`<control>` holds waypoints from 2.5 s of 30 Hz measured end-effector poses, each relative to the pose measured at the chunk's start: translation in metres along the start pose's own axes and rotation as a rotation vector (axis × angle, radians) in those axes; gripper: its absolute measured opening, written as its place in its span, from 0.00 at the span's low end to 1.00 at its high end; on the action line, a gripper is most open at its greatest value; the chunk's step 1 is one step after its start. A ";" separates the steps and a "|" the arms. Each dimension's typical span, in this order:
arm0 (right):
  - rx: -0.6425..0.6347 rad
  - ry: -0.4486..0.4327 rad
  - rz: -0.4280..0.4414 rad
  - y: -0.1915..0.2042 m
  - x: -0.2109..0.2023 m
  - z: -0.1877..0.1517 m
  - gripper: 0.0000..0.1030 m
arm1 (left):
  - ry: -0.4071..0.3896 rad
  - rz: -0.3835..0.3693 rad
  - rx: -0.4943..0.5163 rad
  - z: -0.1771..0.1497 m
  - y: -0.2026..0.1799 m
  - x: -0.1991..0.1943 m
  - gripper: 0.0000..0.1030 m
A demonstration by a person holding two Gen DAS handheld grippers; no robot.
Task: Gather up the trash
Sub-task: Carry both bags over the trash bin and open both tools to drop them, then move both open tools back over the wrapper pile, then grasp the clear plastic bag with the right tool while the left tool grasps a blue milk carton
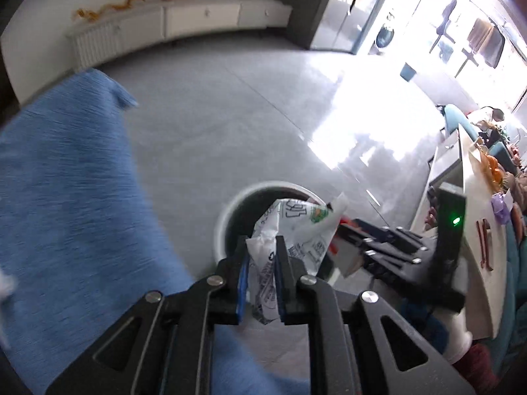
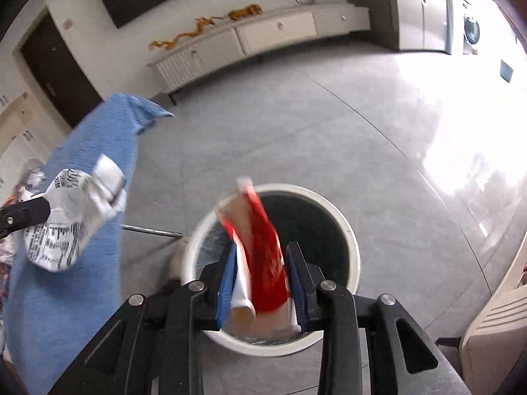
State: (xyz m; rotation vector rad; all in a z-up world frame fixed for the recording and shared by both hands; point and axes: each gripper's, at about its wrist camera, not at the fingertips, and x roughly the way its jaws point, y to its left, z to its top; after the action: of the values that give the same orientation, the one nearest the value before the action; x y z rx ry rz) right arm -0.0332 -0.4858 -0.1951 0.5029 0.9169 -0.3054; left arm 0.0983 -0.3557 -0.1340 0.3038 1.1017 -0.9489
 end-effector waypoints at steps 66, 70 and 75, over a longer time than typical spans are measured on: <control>-0.468 0.139 0.485 0.373 0.009 0.002 0.55 | -0.195 0.266 -0.623 -0.124 0.362 -0.216 0.46; -0.421 0.172 0.513 0.372 0.029 0.009 0.55 | -0.138 0.276 -0.648 -0.115 0.377 -0.198 0.46; -0.367 0.172 0.547 0.373 0.045 0.020 0.55 | -0.106 0.255 -0.710 -0.115 0.392 -0.181 0.42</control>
State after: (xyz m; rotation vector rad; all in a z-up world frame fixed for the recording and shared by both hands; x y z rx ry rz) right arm 0.1771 -0.1839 -0.1160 0.4229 0.9375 0.4019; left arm 0.3092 0.0383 -0.1213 -0.1854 1.1965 -0.3053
